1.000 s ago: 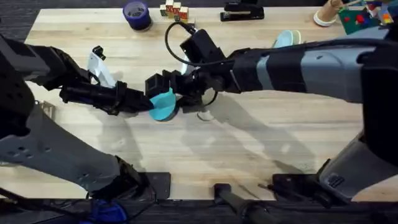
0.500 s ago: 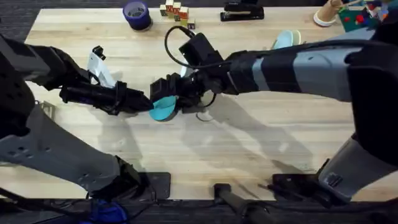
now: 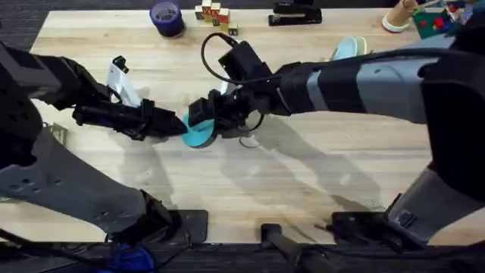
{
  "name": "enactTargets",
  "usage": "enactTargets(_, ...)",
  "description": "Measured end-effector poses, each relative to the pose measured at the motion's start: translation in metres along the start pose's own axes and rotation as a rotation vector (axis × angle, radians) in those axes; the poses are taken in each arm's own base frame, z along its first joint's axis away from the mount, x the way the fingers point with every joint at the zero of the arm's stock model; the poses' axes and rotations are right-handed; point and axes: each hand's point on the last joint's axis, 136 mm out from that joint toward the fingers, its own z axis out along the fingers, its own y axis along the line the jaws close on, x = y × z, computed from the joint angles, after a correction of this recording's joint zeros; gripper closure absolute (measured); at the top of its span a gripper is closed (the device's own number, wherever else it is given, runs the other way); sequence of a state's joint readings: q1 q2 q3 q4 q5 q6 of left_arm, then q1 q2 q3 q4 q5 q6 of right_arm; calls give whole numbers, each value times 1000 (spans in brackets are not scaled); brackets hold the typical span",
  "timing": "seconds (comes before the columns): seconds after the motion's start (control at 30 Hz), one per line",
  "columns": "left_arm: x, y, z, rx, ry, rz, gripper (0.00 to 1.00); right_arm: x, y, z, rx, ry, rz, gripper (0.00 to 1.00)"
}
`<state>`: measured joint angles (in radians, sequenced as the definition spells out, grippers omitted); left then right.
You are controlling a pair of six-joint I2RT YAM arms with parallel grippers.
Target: Pick up the plates from the table one by one and place each into a slot on the dish rack.
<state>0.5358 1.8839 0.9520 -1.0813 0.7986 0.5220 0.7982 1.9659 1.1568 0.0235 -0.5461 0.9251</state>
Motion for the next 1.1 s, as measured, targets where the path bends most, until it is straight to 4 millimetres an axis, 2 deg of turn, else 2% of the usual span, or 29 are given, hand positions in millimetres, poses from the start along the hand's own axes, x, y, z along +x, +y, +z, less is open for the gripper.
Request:
enactTargets(0.17,0,0,0,0,0,0,963,0,-2,0,6,-1,7,679)
enactTargets(0.4,0,0,0,0,0,0,962,0,-4,0,10,-3,9,729)
enactTargets(0.8,0,0,0,2,-2,-2,963,-4,-5,-2,2,-7,14,924)
enactTargets(1.1,0,0,0,3,-1,-3,961,-4,-4,-3,-2,-4,10,942)
